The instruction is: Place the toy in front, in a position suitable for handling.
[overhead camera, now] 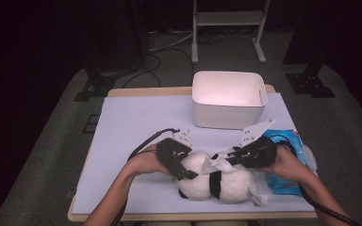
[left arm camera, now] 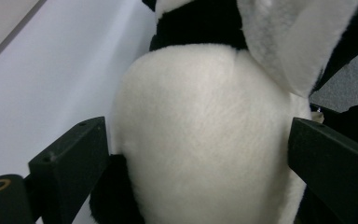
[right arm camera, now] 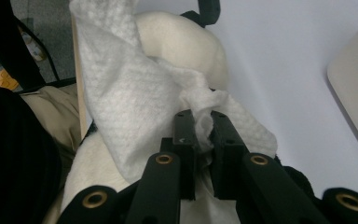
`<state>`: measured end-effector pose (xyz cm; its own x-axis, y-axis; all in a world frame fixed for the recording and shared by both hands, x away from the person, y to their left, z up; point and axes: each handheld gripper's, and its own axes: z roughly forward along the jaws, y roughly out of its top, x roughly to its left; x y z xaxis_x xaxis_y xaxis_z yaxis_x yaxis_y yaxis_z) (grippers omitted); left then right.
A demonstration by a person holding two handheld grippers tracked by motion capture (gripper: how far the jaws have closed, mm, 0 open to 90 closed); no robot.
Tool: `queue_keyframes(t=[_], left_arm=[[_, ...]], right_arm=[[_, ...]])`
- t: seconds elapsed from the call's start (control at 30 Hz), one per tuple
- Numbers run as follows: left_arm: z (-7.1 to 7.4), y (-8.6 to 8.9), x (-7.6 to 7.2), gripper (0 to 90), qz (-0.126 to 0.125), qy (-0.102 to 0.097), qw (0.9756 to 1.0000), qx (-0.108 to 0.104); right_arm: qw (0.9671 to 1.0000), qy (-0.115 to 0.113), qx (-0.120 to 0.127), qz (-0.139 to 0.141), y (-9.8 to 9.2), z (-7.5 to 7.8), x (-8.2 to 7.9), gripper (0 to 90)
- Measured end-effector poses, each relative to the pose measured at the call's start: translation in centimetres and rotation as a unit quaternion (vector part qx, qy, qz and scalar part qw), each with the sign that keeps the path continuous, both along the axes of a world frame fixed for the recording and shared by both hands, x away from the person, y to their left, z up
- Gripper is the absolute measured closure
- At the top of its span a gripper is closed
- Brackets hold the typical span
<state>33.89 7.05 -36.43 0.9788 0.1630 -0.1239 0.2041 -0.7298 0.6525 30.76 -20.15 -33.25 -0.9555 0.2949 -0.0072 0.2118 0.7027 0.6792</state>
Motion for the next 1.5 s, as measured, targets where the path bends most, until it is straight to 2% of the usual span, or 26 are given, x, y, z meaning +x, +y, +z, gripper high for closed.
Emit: queue_keyframes(t=[0.3,0.43,0.5,0.63,0.77,0.9,1.17,1.23,1.33,1.5], left_arm=[[-0.9,-1.4,0.6,1.5,-0.023,0.032,0.9992,0.008],[-1.1,-1.7,0.6,1.2,-0.029,0.034,0.9990,0.010],[-1.1,-1.7,0.6,4.5,-0.033,0.032,0.9989,0.009],[-0.9,-1.5,0.5,15.0,-0.037,0.019,0.9991,0.002],[-0.4,-1.1,0.5,24.2,-0.028,0.004,0.9996,-0.006],[0.4,-0.9,0.6,27.4,-0.019,-0.015,0.9996,-0.010],[2.1,-0.4,1.3,29.5,-0.006,-0.060,0.9981,0.007],[2.3,-0.3,1.4,29.6,0.004,-0.069,0.9976,0.005],[2.3,-0.1,1.6,29.7,0.013,-0.076,0.9970,0.004],[1.6,0.2,1.6,28.6,0.016,-0.061,0.9979,0.011]], right_arm=[[1.0000,0.002,0.005,0.002,-0.5,-0.4,-0.4,81.8],[1.0000,0.005,0.007,0.002,-0.7,-0.5,-0.5,81.8],[0.9999,0.005,0.009,-0.001,-0.7,-0.6,-0.5,81.8],[1.0000,0.003,0.008,-0.002,-0.7,-0.5,-0.4,81.8],[0.9999,-0.005,0.007,-0.006,-0.6,-0.2,-0.1,81.8],[0.9998,-0.011,0.009,-0.011,-0.6,0.5,0.4,81.8],[0.9995,-0.022,0.011,-0.019,0.3,1.7,2.0,81.7],[0.9995,-0.025,0.011,-0.019,0.6,1.8,2.5,81.7],[0.9994,-0.025,0.011,-0.019,1.2,2.1,3.3,81.7],[0.9998,-0.015,0.002,-0.010,2.3,1.7,3.8,81.6]])
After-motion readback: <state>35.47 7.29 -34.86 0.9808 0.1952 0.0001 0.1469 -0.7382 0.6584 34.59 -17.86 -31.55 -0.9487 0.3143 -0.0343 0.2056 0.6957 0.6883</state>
